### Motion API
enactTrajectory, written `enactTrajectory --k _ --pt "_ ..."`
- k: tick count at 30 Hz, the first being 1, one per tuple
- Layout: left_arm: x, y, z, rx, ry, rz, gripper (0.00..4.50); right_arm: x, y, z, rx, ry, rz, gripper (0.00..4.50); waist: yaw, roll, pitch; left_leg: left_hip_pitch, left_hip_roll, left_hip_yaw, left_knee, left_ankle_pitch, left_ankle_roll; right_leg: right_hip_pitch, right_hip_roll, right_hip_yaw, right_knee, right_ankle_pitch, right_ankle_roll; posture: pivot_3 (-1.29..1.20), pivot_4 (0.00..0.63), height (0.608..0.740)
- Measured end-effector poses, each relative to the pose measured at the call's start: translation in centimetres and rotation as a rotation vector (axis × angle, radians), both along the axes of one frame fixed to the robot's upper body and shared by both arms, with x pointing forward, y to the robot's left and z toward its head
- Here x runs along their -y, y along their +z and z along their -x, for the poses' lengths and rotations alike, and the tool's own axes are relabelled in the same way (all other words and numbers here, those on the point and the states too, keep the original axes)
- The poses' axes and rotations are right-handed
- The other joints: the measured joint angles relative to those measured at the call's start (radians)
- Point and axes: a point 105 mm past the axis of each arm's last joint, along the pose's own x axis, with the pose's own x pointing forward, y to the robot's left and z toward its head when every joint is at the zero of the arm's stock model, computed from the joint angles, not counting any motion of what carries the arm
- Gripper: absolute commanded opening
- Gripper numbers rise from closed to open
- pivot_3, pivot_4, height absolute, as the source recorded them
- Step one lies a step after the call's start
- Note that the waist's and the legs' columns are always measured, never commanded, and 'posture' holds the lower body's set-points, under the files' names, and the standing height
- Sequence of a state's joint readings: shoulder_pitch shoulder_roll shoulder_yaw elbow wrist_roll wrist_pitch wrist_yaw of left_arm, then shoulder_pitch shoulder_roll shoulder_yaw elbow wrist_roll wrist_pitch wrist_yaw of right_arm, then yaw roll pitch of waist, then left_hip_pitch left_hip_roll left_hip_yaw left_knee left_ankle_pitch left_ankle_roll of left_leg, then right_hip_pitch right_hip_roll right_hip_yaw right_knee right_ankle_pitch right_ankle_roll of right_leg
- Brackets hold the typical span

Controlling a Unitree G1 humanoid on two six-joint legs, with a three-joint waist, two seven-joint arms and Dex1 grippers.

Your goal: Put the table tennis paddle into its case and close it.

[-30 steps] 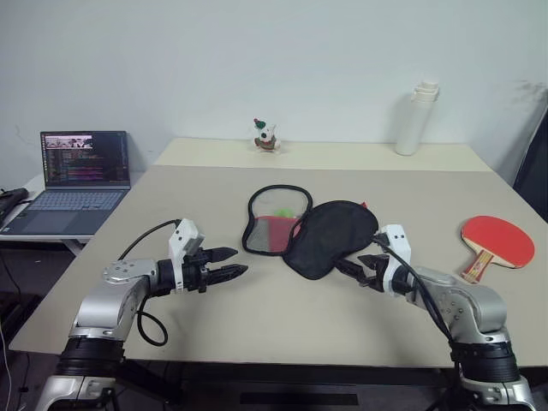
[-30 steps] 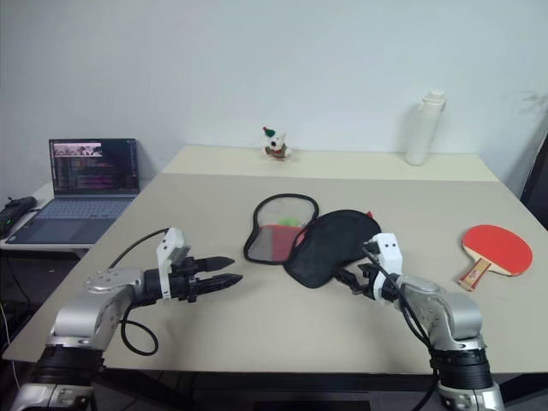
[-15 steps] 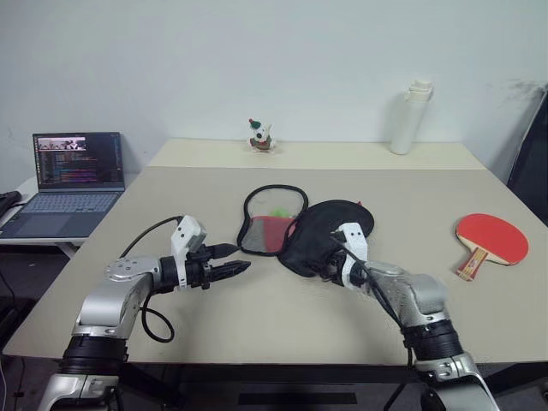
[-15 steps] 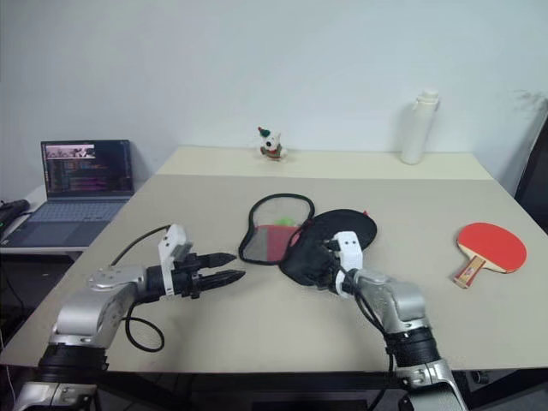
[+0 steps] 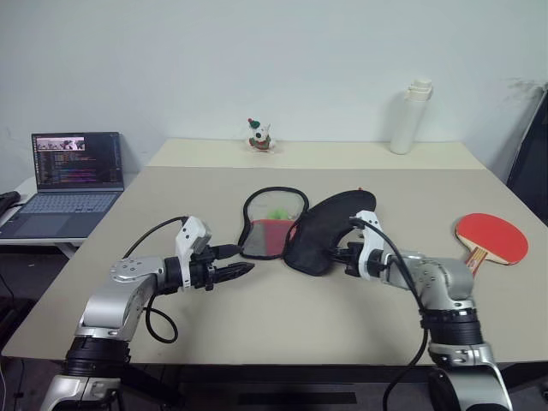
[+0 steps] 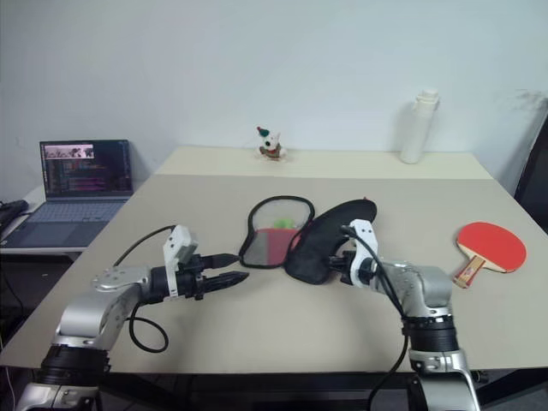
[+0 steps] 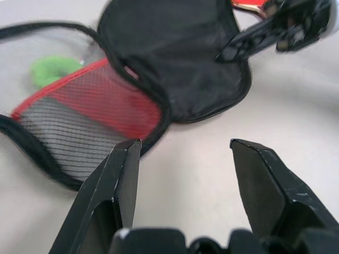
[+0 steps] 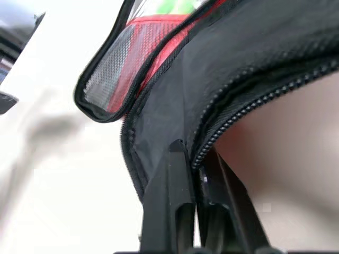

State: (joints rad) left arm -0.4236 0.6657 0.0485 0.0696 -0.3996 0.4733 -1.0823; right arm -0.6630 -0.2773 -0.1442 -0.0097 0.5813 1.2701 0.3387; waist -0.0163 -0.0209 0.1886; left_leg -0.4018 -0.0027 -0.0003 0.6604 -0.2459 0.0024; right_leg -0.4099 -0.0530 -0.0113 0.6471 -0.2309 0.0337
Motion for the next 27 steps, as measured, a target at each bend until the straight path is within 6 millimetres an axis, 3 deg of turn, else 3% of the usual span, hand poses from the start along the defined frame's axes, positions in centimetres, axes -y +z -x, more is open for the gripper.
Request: enactTrajectory --k 7,16,27 --pt "0.2 -0.1 0.1 -0.004 -0.015 -0.004 2.93 4.3 -1.2 1.6 -0.089 0.011 0.049 0.07 0.000 0.000 0.000 0.000 0.000 0.001 0.000 0.000 0.000 0.000 0.000 0.000 -0.001 0.000 0.001 0.00 0.150 0.740" --pt "1.1 -0.1 0.2 -0.005 -0.058 -0.019 2.93 8.2 -2.2 1.1 -0.136 -0.016 0.122 0.07 -0.001 0.000 0.000 0.000 0.000 0.002 0.000 0.000 0.000 0.000 0.001 0.001 -0.001 -0.001 0.002 0.00 0.150 0.740" --pt "1.5 0.4 -0.1 0.024 -0.075 -0.026 2.93 10.0 -2.6 -0.1 -0.131 -0.053 0.149 0.07 -0.001 0.000 0.000 0.000 0.000 0.002 0.000 0.000 0.000 0.000 0.000 0.001 -0.001 -0.001 0.001 0.00 0.150 0.740"
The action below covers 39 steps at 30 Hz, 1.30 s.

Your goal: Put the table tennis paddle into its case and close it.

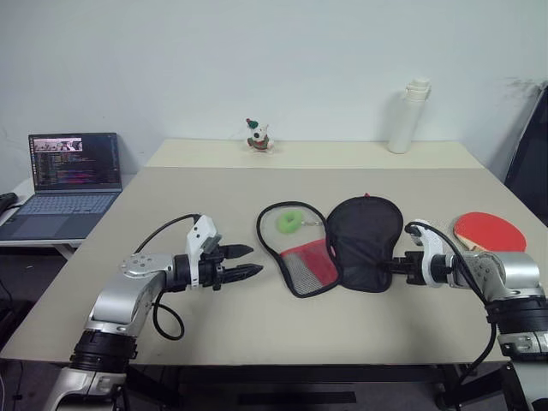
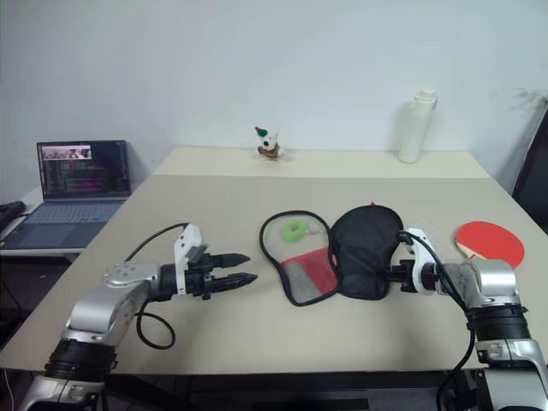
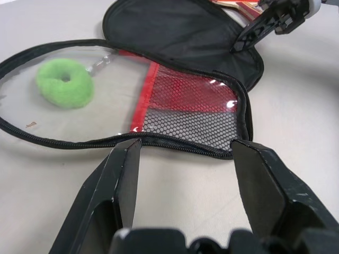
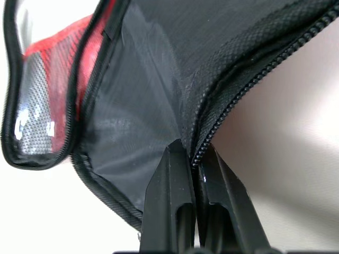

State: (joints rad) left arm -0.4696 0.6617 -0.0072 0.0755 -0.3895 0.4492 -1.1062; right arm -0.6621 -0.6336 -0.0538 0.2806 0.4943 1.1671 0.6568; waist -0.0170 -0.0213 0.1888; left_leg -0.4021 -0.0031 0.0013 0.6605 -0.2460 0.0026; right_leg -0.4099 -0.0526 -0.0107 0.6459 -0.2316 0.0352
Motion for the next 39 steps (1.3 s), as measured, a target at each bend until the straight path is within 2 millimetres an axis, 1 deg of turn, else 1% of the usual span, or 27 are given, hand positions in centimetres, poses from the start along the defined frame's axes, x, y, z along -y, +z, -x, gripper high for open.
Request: enactTrajectory --k 6,7,8,9,12,14,15,16,19,20,23,25,26,27,30,32,34,36,39 --pt "0.1 -0.2 0.0 -0.009 -0.008 -0.004 2.93 0.6 -0.1 0.0 0.005 0.013 0.039 0.07 0.000 0.000 0.000 0.000 0.000 0.000 0.000 0.000 0.000 0.000 0.000 0.000 0.000 0.000 0.000 0.00 0.150 0.740" --pt "0.2 -0.2 -0.1 -0.007 -0.011 -0.004 2.93 0.7 -0.1 0.0 0.007 0.013 0.045 0.45 0.000 0.000 0.000 0.000 0.000 0.000 0.000 0.000 0.000 0.000 0.000 0.000 0.000 0.000 0.000 0.00 0.150 0.740" --pt "0.3 -0.2 0.0 -0.005 -0.016 -0.005 2.93 0.8 -0.2 -0.1 0.011 0.008 0.052 0.67 0.000 0.000 0.000 0.000 0.000 0.000 0.000 0.000 0.000 0.000 0.000 0.000 0.000 0.000 0.000 0.00 0.150 0.740" --pt "0.4 -0.3 0.0 -0.006 -0.022 -0.008 2.93 1.0 -0.3 -0.2 0.013 0.000 0.061 0.99 0.000 0.000 0.000 0.000 0.000 0.000 0.000 0.000 0.000 0.000 0.000 0.000 0.000 0.000 0.000 0.00 0.150 0.740" --pt "0.8 -0.5 0.1 -0.008 -0.038 -0.007 2.93 1.9 0.0 -0.4 0.054 0.002 0.121 2.03 0.000 0.000 0.000 0.000 0.000 0.000 0.000 0.000 0.000 0.000 0.000 0.000 0.000 0.000 0.000 0.00 0.150 0.740" --pt "0.9 -0.5 0.1 -0.006 -0.041 -0.005 2.93 3.2 0.5 -0.6 0.098 0.011 0.217 2.70 0.000 0.000 0.000 0.000 -0.001 0.000 0.000 0.000 0.000 0.000 0.000 0.000 0.000 0.000 0.001 0.00 0.150 0.740" --pt "0.9 -0.5 0.1 -0.005 -0.041 -0.005 2.93 3.8 0.8 -0.7 0.125 0.016 0.261 3.12 0.000 0.000 0.000 0.000 0.000 0.000 0.000 0.000 0.000 0.000 0.000 0.000 0.000 0.000 0.001 0.00 0.150 0.740" --pt "0.9 -0.5 0.1 -0.005 -0.041 -0.004 2.93 4.2 1.2 -0.8 0.146 0.019 0.283 3.35 0.000 0.000 0.000 0.000 0.000 0.000 0.000 0.000 0.000 0.000 0.000 0.000 0.000 -0.001 0.001 0.00 0.150 0.740" --pt "1.1 -0.4 0.1 -0.003 -0.047 0.002 2.93 4.8 2.3 -1.2 0.197 -0.008 0.299 4.38 0.000 0.000 0.000 0.000 0.000 0.000 0.000 0.000 0.000 0.000 0.000 0.000 0.000 -0.001 0.001 0.00 0.150 0.740" --pt "1.3 -0.4 0.1 -0.001 -0.052 0.007 2.93 5.2 2.9 -1.4 0.217 -0.037 0.290 4.45 0.000 0.000 0.000 0.000 0.000 0.000 0.000 0.000 0.000 0.000 0.000 0.000 0.000 -0.001 0.001 0.00 0.150 0.740" --pt "1.5 -0.1 0.2 0.004 -0.065 0.019 2.93 6.9 5.4 -1.7 0.293 -0.155 0.249 4.45 0.001 0.000 0.000 0.000 0.000 0.000 0.000 0.000 0.000 0.000 0.000 0.000 0.000 0.000 0.000 0.00 0.150 0.740" --pt "1.6 0.0 0.3 0.005 -0.071 0.022 2.93 7.8 6.3 -1.5 0.326 -0.226 0.243 4.45 0.003 0.000 0.000 0.000 0.000 -0.001 0.000 0.000 0.000 0.000 0.000 0.000 0.000 0.000 0.000 0.00 0.150 0.740" --pt "1.6 0.1 0.3 0.007 -0.077 0.022 2.93 8.0 6.2 -1.2 0.335 -0.253 0.238 4.45 0.004 0.000 0.000 0.000 0.000 -0.001 0.000 0.000 0.000 0.000 0.000 0.000 0.000 0.000 0.000 0.00 0.150 0.740" --pt "1.8 0.3 0.3 0.012 -0.087 0.024 2.93 8.2 5.7 -0.9 0.334 -0.291 0.230 4.45 0.005 0.000 0.000 0.000 0.000 -0.001 0.000 0.000 0.000 0.000 0.000 0.000 0.000 0.000 0.000 0.00 0.150 0.740" --pt "2.5 1.8 -0.1 0.055 -0.120 0.027 2.93 8.7 3.3 -0.4 0.303 -0.430 0.221 4.45 0.008 0.000 0.000 0.000 0.000 0.000 0.001 0.000 0.000 0.000 0.000 0.000 0.001 0.000 0.000 0.00 0.150 0.740" --pt "3.3 2.9 -0.2 0.084 -0.157 0.032 2.93 9.5 2.3 -0.3 0.287 -0.541 0.262 4.45 0.008 0.000 0.000 0.000 -0.001 0.001 0.001 0.000 0.000 0.000 0.000 0.001 0.001 0.000 0.002 0.00 0.150 0.740" --pt "4.2 3.4 -0.1 0.096 -0.200 0.037 2.93 10.7 2.3 -0.3 0.305 -0.664 0.301 4.45 0.008 0.000 0.000 0.000 -0.001 0.001 0.001 0.000 0.000 0.000 0.000 0.002 0.001 0.001 0.002 0.00 0.150 0.740" --pt "5.0 3.6 0.1 0.089 -0.253 0.029 2.93 11.5 2.4 -0.3 0.338 -0.780 0.302 4.45 0.008 0.000 0.000 0.000 -0.001 0.001 0.001 0.000 0.000 0.000 0.000 0.002 0.001 0.001 0.002 0.00 0.150 0.740" --pt "5.7 3.6 0.2 0.082 -0.302 0.019 2.93 11.7 2.2 -0.4 0.358 -0.841 0.311 4.45 0.003 0.000 0.000 0.000 -0.001 0.001 0.000 0.000 0.000 0.000 0.000 0.002 0.001 0.001 0.001 0.00 0.150 0.740"
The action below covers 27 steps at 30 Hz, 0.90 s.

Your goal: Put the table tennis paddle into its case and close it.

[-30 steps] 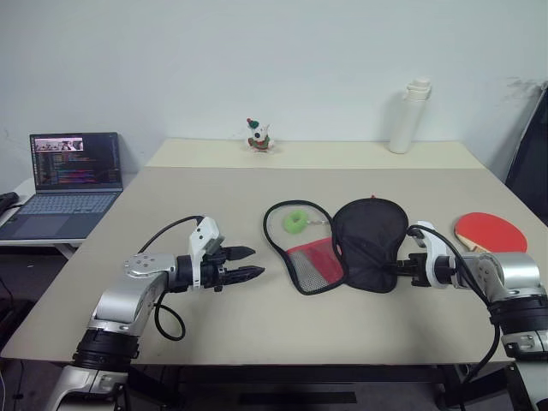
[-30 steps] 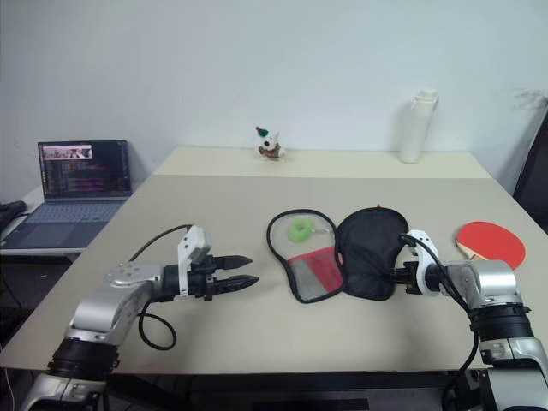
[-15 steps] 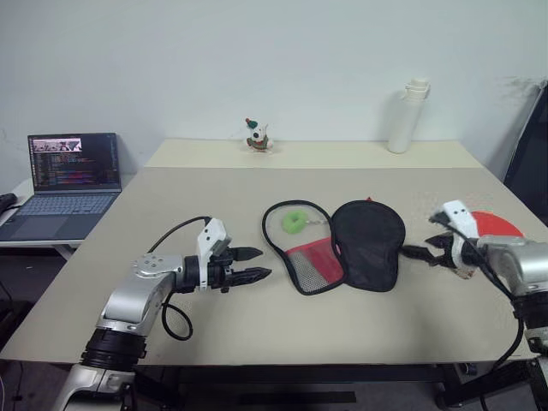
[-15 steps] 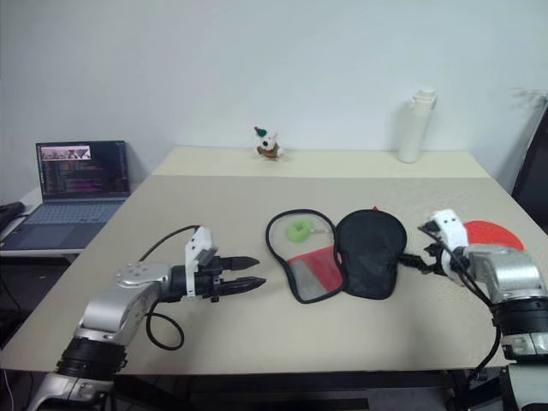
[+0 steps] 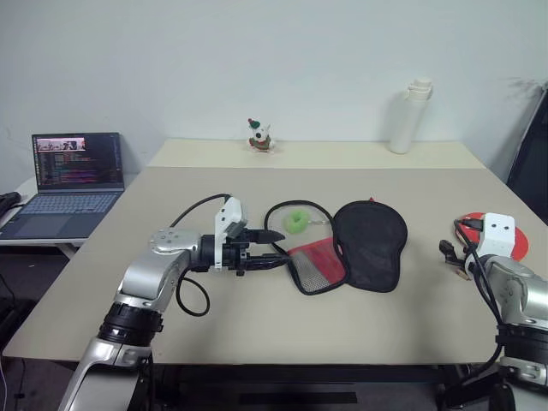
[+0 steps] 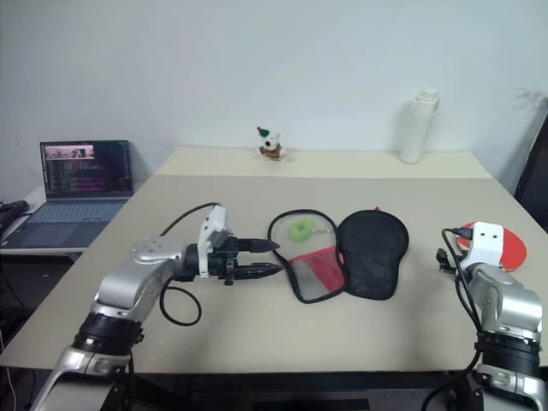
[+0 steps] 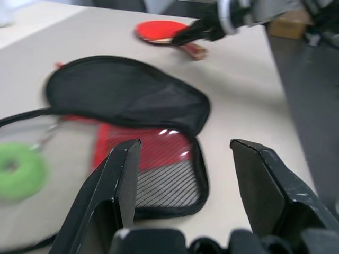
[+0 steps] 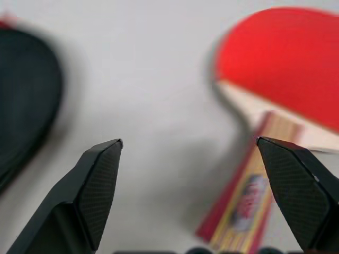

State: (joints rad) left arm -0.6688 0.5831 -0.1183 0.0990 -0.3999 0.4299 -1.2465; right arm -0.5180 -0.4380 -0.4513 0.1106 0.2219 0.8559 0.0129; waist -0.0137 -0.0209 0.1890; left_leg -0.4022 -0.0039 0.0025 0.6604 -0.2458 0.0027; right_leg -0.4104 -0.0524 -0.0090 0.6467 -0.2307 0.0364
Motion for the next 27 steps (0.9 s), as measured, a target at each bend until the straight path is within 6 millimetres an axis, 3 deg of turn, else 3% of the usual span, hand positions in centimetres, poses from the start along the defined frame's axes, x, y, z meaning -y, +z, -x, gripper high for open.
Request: enactTrajectory --k 5,14,17,25,27 --pt "1.2 0.6 -0.4 0.020 -0.056 0.004 2.93 1.2 -0.8 -0.5 0.005 -0.107 0.037 4.45 -0.006 0.000 0.000 0.000 0.000 0.000 0.000 0.000 0.000 0.000 0.000 0.000 0.000 0.000 0.000 0.00 0.150 0.740" --pt "1.0 0.3 -0.5 0.034 -0.062 -0.011 2.93 2.6 -2.8 -1.1 -0.048 -0.230 0.003 4.45 -0.016 0.000 0.000 0.000 0.000 0.000 0.000 0.000 0.000 0.000 0.000 0.001 0.000 0.000 0.000 0.00 0.150 0.740" --pt "0.9 0.2 -0.5 0.033 -0.058 -0.016 2.93 2.3 -3.1 -1.7 -0.058 -0.223 -0.024 3.86 -0.017 0.000 0.000 0.000 0.000 0.000 0.000 0.000 0.000 0.000 0.000 0.001 0.000 0.000 0.000 0.00 0.150 0.740" --pt "0.5 -0.4 -0.5 0.022 -0.044 -0.029 2.93 2.2 -3.3 -2.7 -0.068 -0.203 -0.053 1.27 -0.017 0.000 0.000 0.001 -0.001 0.000 0.001 0.000 0.000 0.001 0.000 0.001 0.000 0.001 0.000 0.00 0.150 0.740" --pt "0.5 -0.5 -0.5 0.019 -0.042 -0.030 2.93 2.5 -3.2 -2.8 -0.076 -0.189 -0.035 1.20 -0.017 0.000 0.000 0.001 -0.001 0.000 0.001 0.000 0.000 0.002 0.000 0.001 0.000 0.001 0.000 0.00 0.150 0.740"
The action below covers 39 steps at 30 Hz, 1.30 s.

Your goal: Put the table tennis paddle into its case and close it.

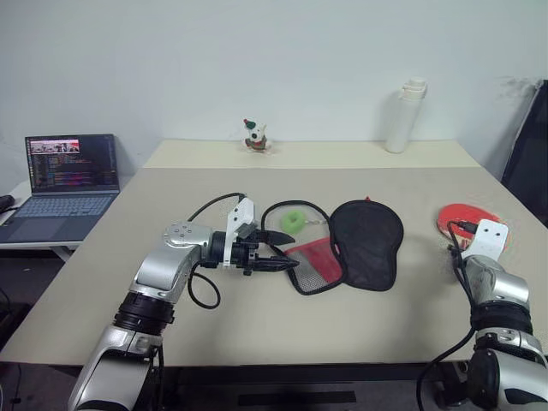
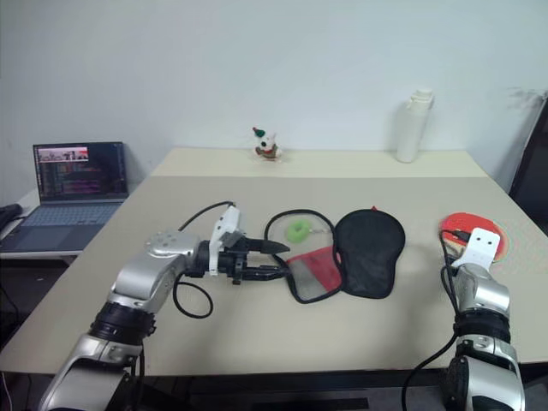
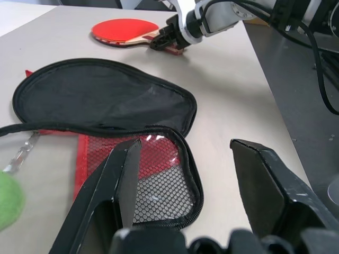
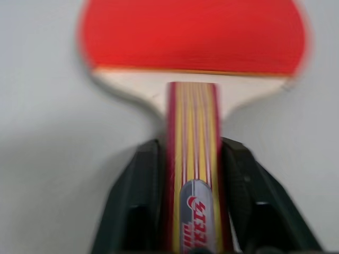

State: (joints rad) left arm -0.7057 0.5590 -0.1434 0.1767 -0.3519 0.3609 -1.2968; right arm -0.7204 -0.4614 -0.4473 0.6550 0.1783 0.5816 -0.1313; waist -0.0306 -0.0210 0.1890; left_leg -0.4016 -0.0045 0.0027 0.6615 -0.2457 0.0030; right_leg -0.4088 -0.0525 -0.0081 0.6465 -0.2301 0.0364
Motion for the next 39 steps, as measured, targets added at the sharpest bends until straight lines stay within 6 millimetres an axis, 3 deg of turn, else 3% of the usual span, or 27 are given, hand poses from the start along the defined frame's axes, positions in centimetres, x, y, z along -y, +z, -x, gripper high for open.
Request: enactTrajectory --k 10,17,27,35,36,39 --pt "-0.1 -0.1 0.0 -0.001 0.003 -0.003 2.93 -0.6 1.6 0.2 -0.048 0.197 0.079 1.20 -0.006 0.001 0.000 0.000 0.001 0.000 -0.002 0.000 0.000 -0.002 0.001 0.000 0.001 0.000 0.000 0.00 0.150 0.740" --pt "0.1 -0.3 0.1 -0.006 -0.004 0.005 2.93 -3.4 2.0 3.8 -0.136 0.431 0.101 1.20 0.000 0.001 0.000 -0.001 0.001 -0.001 -0.001 0.000 0.000 -0.001 0.001 0.000 0.000 -0.001 0.001 0.00 0.150 0.740" --pt "0.5 -0.3 0.2 -0.001 -0.021 0.006 2.93 -2.9 1.0 9.8 -0.254 0.502 0.077 1.20 0.011 0.000 0.000 -0.001 0.001 -0.001 -0.001 0.000 0.000 -0.001 0.001 -0.001 -0.001 -0.003 0.004 0.00 0.150 0.740" --pt "0.7 -0.4 0.3 -0.002 -0.030 0.013 2.93 -3.3 0.5 11.0 -0.286 0.527 0.033 1.20 0.011 0.001 0.000 0.000 0.001 -0.001 0.000 0.000 0.000 -0.001 0.001 -0.001 0.000 -0.003 0.005 0.00 0.150 0.740" --pt "0.8 -0.4 0.3 -0.002 -0.031 0.013 2.93 -3.3 0.5 10.9 -0.285 0.530 0.032 1.92 0.010 0.001 0.000 0.000 0.001 -0.001 0.000 0.000 0.000 -0.001 0.001 -0.001 0.000 -0.003 0.005 0.00 0.150 0.740" --pt "0.8 -0.3 0.3 -0.002 -0.032 0.013 2.93 -4.0 0.3 10.5 -0.284 0.568 0.031 2.82 0.009 0.001 0.000 0.000 0.001 -0.001 0.000 0.000 0.000 -0.001 0.001 -0.001 -0.001 -0.003 0.005 0.00 0.150 0.740"
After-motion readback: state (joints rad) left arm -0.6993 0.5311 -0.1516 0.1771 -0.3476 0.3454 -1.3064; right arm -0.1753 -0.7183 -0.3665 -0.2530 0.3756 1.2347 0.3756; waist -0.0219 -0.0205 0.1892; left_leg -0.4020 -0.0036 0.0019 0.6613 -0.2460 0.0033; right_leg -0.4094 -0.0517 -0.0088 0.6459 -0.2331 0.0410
